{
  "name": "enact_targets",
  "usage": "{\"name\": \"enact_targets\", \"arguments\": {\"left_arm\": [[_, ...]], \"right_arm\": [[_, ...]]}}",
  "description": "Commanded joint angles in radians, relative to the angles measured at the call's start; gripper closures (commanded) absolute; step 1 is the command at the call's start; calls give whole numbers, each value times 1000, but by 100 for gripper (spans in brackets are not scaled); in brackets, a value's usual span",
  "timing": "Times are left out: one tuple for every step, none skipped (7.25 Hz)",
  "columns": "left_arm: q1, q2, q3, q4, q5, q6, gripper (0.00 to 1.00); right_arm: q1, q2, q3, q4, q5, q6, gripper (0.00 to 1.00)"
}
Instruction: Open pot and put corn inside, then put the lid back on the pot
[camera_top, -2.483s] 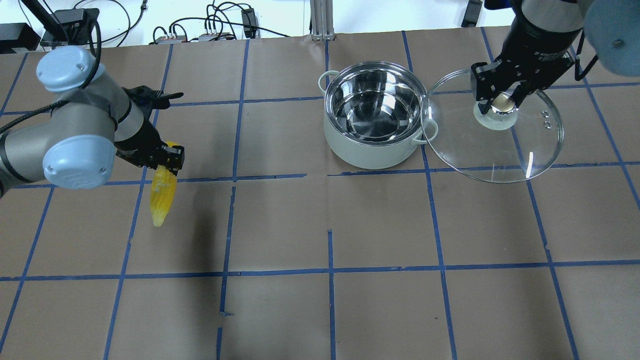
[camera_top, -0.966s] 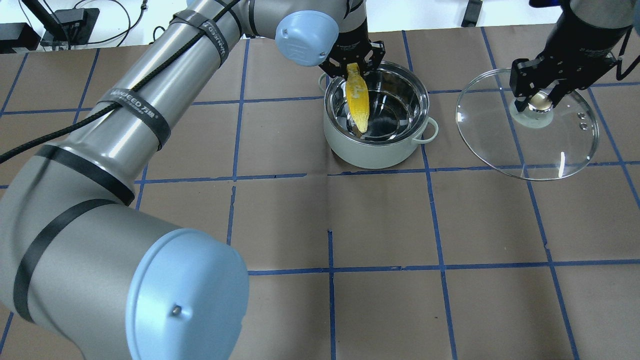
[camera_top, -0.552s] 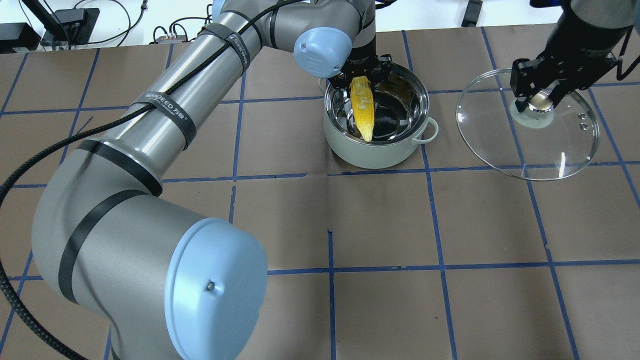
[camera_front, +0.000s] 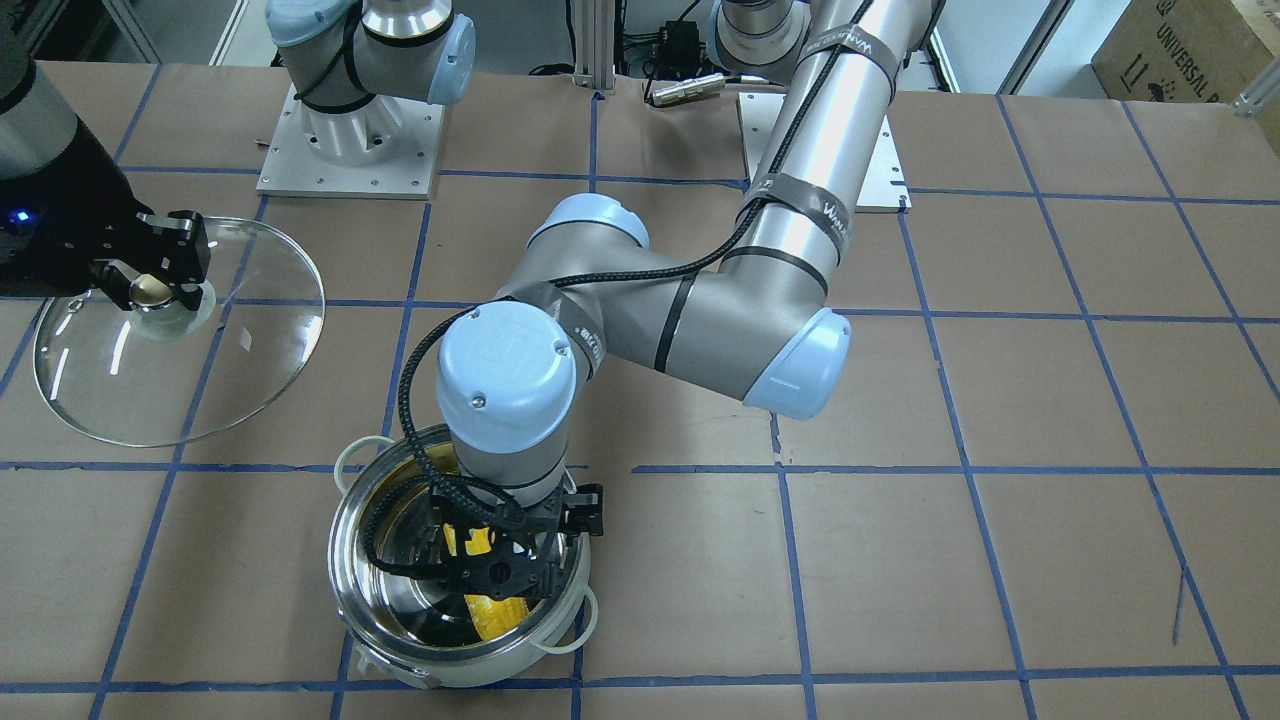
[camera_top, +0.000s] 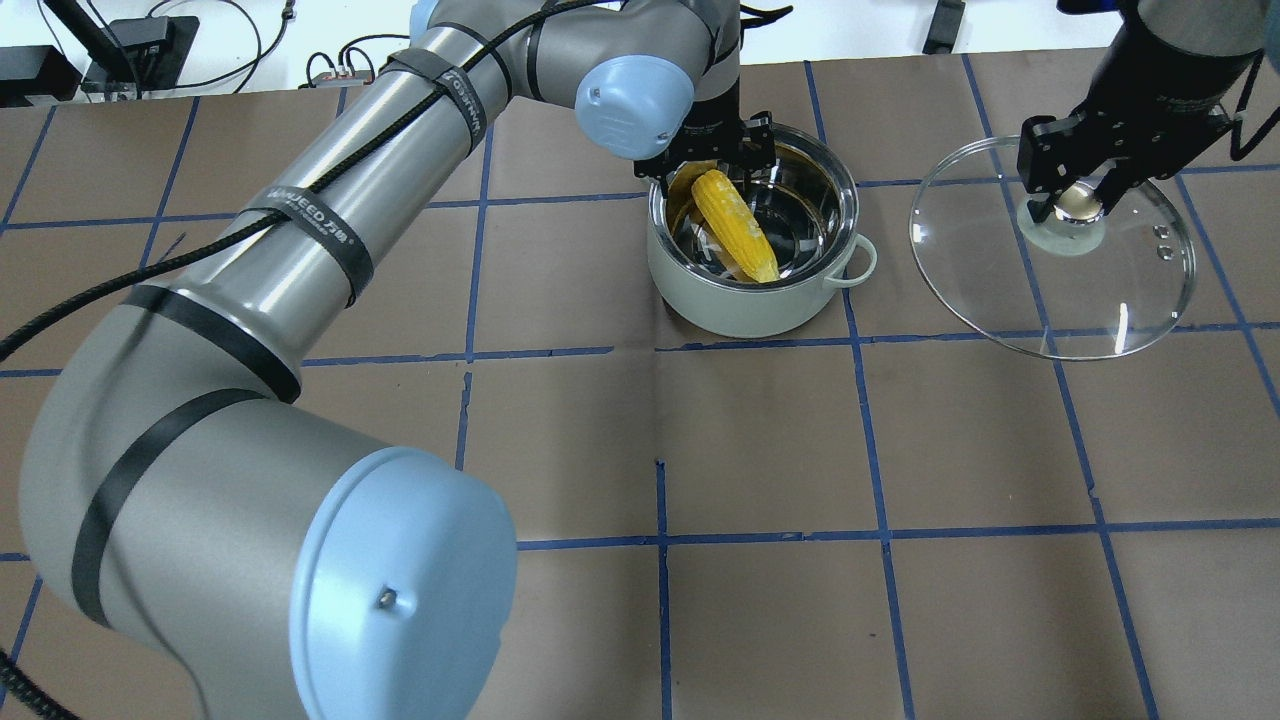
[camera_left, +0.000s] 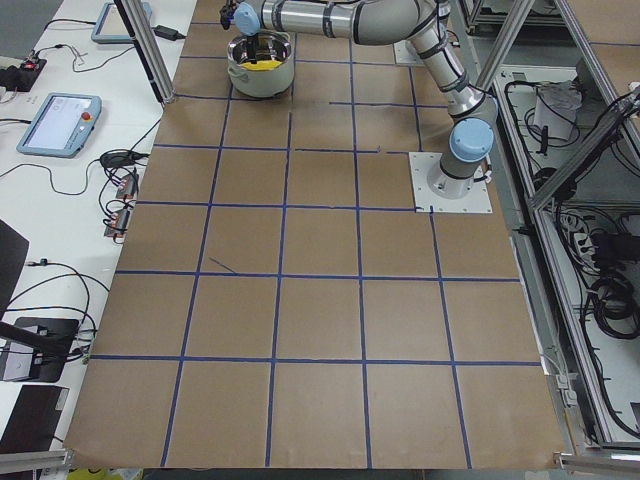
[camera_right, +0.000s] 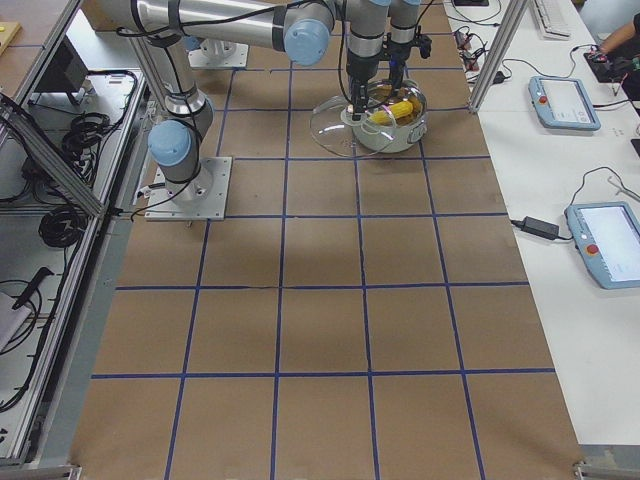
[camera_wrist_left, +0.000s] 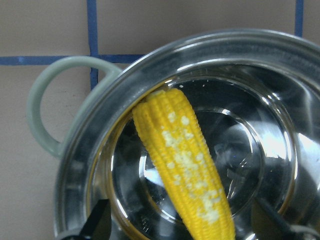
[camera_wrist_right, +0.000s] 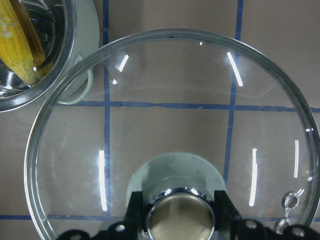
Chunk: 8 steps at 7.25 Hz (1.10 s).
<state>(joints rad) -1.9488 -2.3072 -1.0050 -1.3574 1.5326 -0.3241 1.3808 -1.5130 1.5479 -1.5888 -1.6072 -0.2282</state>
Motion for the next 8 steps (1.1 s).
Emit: {"name": "enact_targets", "arguments": {"left_arm": [[81,150,-163,0,38,123,0],[120,243,-252,-2,41,157,0],[167,334,-342,-3,41,199,0],[226,436,-448,3,41,282,0],[310,541,-528,-2,41,356,0],[355,619,-543,-55,41,358,0],[367,661,-515,-160,91,359,0],[367,684,-494,-176,90,361,0]], "right_arm": [[79,83,-63,0,1,70,65],[171,137,-128,4,0,175,65],[251,207,-205,7,-13,220,65],[303,297,-298,12,-17,222,65],[331,369,-378,12,-13,222,65],[349,437,-453,13,-10,221,65],[363,488,-495,15,-14,221,65],[378,513,-506,9,-16,221,65]]}}
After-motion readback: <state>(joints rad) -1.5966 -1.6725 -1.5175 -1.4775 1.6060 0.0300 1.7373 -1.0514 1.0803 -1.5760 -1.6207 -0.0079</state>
